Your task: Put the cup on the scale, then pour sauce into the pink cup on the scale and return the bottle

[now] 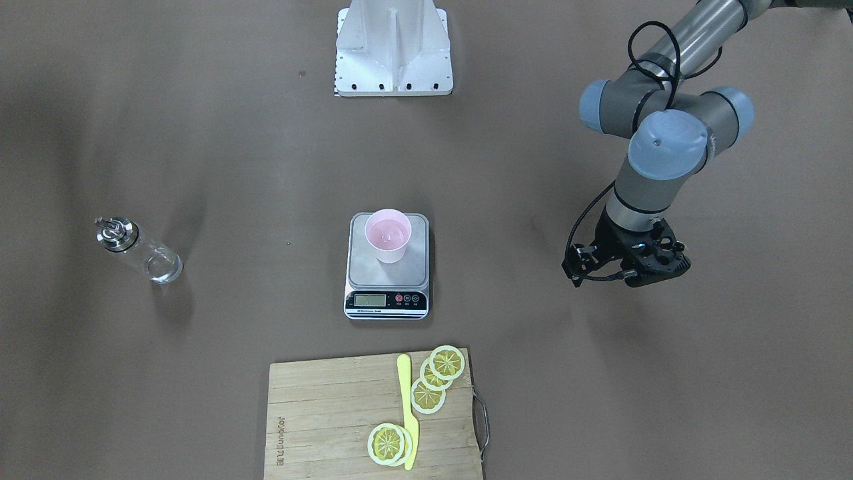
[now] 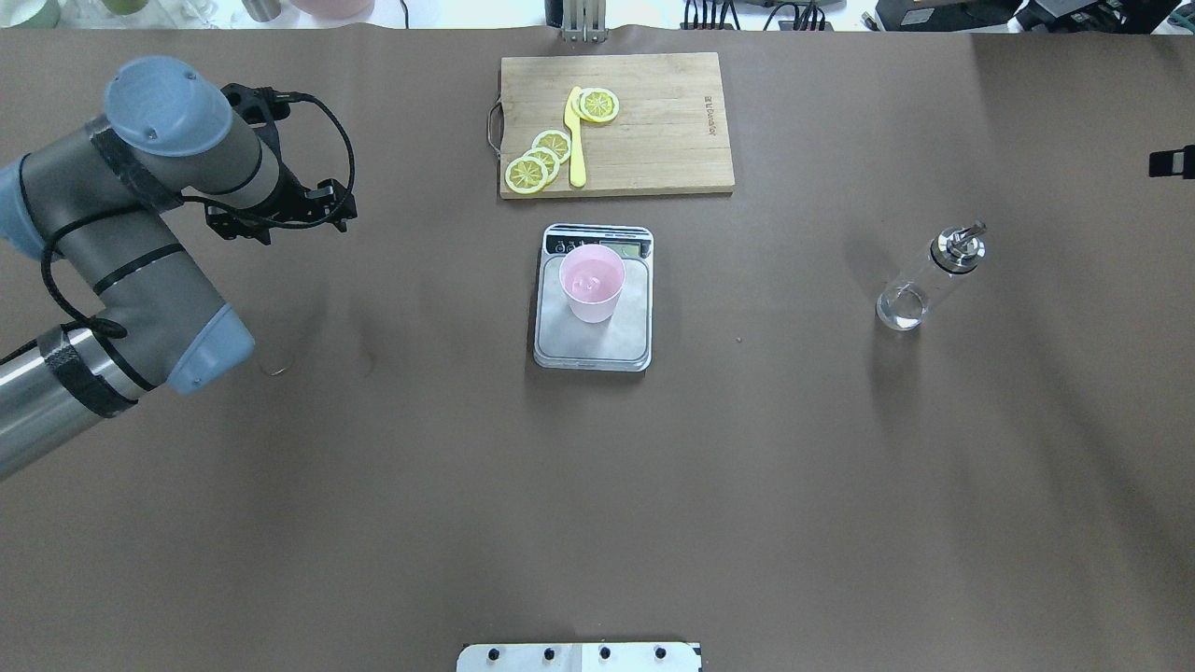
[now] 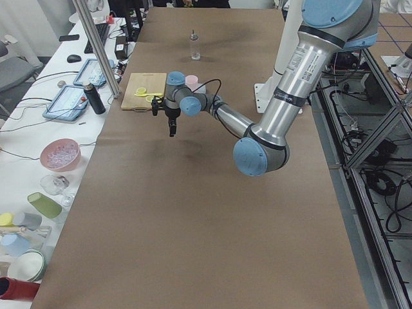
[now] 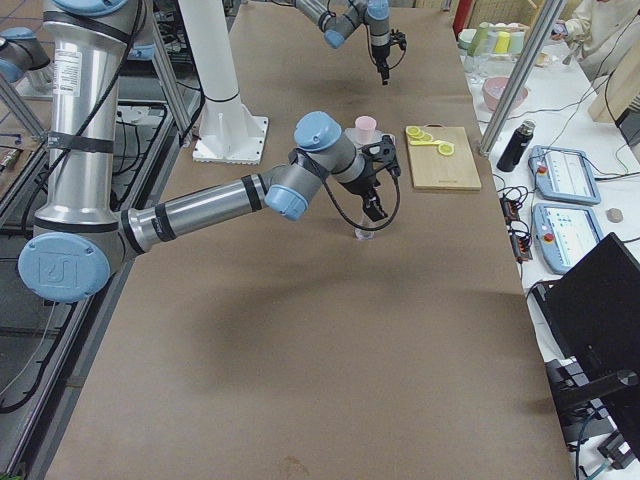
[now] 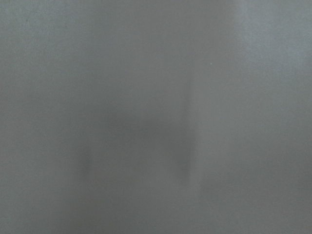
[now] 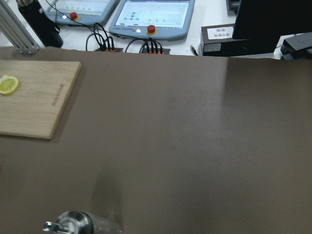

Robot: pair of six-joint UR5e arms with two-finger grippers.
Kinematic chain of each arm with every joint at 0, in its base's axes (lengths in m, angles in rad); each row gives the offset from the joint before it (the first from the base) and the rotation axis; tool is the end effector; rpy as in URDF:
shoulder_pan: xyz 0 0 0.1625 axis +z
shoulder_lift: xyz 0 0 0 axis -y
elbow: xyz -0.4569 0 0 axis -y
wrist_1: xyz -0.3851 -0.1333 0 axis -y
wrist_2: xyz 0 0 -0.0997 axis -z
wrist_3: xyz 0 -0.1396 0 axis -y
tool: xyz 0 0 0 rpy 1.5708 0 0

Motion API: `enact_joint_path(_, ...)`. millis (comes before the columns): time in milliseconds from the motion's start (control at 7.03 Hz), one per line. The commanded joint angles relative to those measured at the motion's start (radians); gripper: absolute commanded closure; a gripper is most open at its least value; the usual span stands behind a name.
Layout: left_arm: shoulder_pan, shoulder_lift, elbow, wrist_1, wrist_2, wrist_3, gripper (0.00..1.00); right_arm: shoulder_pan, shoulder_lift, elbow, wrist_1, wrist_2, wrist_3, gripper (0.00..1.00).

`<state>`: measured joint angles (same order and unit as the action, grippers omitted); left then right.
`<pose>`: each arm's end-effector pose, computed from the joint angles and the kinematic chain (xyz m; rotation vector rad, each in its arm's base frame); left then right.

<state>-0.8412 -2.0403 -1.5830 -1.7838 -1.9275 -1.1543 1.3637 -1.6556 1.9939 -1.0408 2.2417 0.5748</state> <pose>0.4091 -0.5844 0.4282 0.1279 0.7591 -0.2797 -0.0516 -0.4719 0.4845 0.5305 -0.8948 0.0429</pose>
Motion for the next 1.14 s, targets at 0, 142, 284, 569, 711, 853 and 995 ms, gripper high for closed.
enact_joint_path(0, -0.063, 0.021, -0.025, 0.020, -0.051, 0.051, 0.02, 0.066, 0.060, -0.046, -0.382, 0.046, -0.226, 0.00)
enact_joint_path(142, -0.140, 0.023, -0.017, 0.061, -0.066, 0.174, 0.02, 0.060, 0.072, -0.056, -0.539, 0.001, -0.304, 0.00)
enact_joint_path(284, -0.229, 0.023, -0.003, 0.123, -0.076, 0.323, 0.02, 0.072, 0.107, -0.145, -0.646, -0.048, -0.478, 0.00)
enact_joint_path(569, -0.393, 0.086, 0.003, 0.141, -0.177, 0.590, 0.02, 0.132, 0.108, -0.279, -0.650, -0.027, -0.544, 0.00)
enact_joint_path(711, -0.462, 0.109, 0.046, 0.150, -0.220, 0.617, 0.02, 0.147, 0.102, -0.300, -0.657, -0.001, -0.534, 0.00)
enact_joint_path(853, -0.534, 0.142, 0.081, 0.152, -0.314, 0.699, 0.02, 0.172, 0.089, -0.326, -0.654, 0.059, -0.529, 0.00)
enact_joint_path(995, -0.570, 0.181, 0.095, 0.152, -0.332, 0.753, 0.02, 0.179, 0.089, -0.334, -0.648, 0.062, -0.529, 0.00)
